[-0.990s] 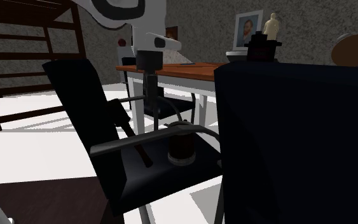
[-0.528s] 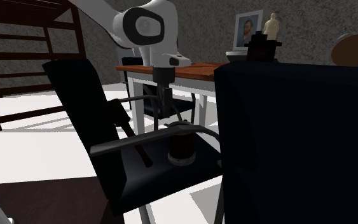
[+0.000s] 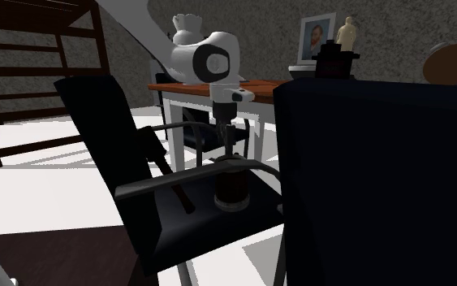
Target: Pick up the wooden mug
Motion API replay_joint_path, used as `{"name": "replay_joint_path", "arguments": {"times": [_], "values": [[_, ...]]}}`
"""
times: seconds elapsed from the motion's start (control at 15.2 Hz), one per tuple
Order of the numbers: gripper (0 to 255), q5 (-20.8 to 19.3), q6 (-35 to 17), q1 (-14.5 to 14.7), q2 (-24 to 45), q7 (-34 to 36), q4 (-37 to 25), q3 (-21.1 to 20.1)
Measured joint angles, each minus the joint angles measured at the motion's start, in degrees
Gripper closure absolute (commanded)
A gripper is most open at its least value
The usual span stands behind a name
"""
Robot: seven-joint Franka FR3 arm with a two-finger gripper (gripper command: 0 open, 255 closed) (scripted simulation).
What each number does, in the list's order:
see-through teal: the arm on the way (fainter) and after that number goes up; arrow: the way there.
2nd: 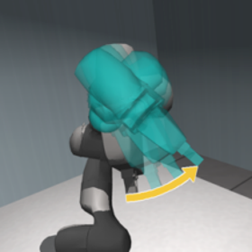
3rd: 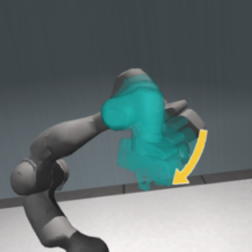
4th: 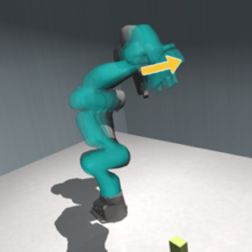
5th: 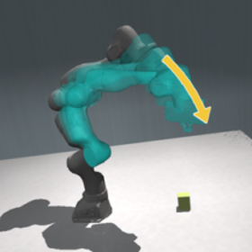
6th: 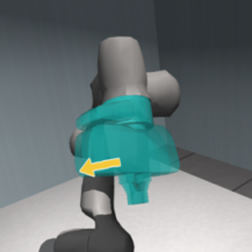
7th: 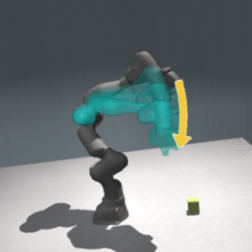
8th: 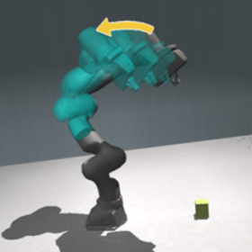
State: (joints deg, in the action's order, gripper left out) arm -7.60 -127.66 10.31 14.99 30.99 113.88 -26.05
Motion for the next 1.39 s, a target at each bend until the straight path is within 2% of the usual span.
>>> {"name": "replay_joint_path", "arguments": {"times": [0.07, 0.2, 0.33, 0.4, 0.46, 0.59, 0.66, 0.92, 1.25, 1.39], "values": [[0, -1.2, 0.0, 0.8, 2.0, 1.2, -2.0, 0.2], [0, -2.5, -1.1, 1.6, 3.0, 8.6, -2.8, 0.2], [0, -3.8, -1.3, 1.2, 3.1, 7.4, -2.8, 0.0], [0, -4.2, -1.8, 1.3, 3.3, 9.9, -3.0, -0.1], [0, -4.5, -2.8, 0.8, 3.0, 8.3, -2.3, -0.2], [0, -4.8, -4.0, 0.5, 3.0, 9.4, -1.8, -0.6], [255, -5.0, -4.3, 0.2, 2.9, 8.7, -1.6, -0.8], [255, -4.0, -5.4, -1.2, 4.4, 3.1, 1.2, -1.2], [255, -3.9, -5.4, -1.4, 4.6, 2.4, 1.3, -1.2], [255, -5.1, -4.6, -0.1, 6.5, 3.9, -1.3, -0.8]]}}
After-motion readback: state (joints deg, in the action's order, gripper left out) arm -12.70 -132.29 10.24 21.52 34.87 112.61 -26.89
